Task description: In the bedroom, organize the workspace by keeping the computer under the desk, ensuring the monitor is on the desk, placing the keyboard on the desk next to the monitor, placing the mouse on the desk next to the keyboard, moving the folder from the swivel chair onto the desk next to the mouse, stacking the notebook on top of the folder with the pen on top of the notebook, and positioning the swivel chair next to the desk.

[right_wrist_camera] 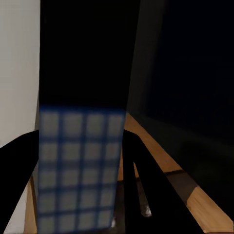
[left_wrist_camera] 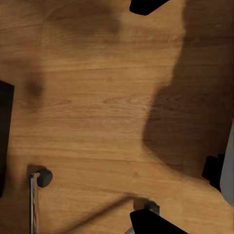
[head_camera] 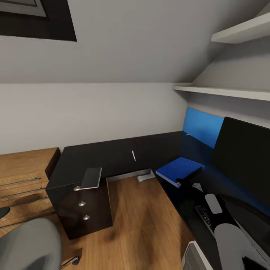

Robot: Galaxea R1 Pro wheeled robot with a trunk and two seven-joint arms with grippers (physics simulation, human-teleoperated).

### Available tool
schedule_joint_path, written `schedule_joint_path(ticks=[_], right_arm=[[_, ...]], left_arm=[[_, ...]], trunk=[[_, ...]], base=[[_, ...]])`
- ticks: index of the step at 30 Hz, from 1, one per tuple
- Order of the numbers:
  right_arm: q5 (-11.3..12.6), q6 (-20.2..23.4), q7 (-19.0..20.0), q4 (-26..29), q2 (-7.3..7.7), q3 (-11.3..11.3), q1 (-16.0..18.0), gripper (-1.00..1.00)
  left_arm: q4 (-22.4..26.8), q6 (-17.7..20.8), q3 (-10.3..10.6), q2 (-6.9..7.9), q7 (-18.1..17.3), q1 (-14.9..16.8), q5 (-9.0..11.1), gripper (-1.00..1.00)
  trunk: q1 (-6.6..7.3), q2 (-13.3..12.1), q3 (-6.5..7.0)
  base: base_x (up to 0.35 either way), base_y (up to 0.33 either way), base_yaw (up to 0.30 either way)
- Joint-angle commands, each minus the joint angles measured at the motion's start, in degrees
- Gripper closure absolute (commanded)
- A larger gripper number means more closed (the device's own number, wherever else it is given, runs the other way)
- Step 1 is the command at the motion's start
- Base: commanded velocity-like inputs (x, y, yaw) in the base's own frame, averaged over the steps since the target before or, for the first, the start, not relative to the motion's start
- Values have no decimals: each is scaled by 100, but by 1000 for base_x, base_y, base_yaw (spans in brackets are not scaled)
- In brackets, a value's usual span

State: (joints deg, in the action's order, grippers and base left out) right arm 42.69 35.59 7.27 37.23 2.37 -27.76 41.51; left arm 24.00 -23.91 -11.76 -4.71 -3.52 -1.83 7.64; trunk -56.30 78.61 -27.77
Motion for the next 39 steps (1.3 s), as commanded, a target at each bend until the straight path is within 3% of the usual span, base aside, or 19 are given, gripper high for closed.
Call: schedule_joint_path(ticks=[1, 8, 16, 21, 31, 39], right_arm=[[-12, 17, 22, -109, -4, -28, 71, 100], [-8, -301, 20, -321, -14, -35, 193, 100], [9, -332, 26, -324, -19, -64, 197, 100], [17, -304, 47, -330, -17, -88, 196, 100], [8, -279, 73, -337, 0, -112, 191, 100], [14, 103, 99, -314, 19, -115, 181, 100]], left_arm=[[9, 1, -14, -3, -36, -2, 54, -100], [9, 1, -12, 5, -35, -2, 54, -100], [9, 1, -13, 5, -35, -2, 54, -100], [9, 1, -11, 5, -35, -2, 54, -100], [9, 1, -10, 5, -43, -2, 50, -100], [9, 9, -10, 5, -44, -2, 45, -100]], trunk=[[-23, 45, -23], [-177, 326, -149], [-177, 326, -149], [-286, 526, -239], [-286, 526, -239], [-286, 526, -239]], base=[[0, 0, 0], [0, 0, 0], [0, 0, 0], [0, 0, 0], [0, 0, 0], [0, 0, 0]])
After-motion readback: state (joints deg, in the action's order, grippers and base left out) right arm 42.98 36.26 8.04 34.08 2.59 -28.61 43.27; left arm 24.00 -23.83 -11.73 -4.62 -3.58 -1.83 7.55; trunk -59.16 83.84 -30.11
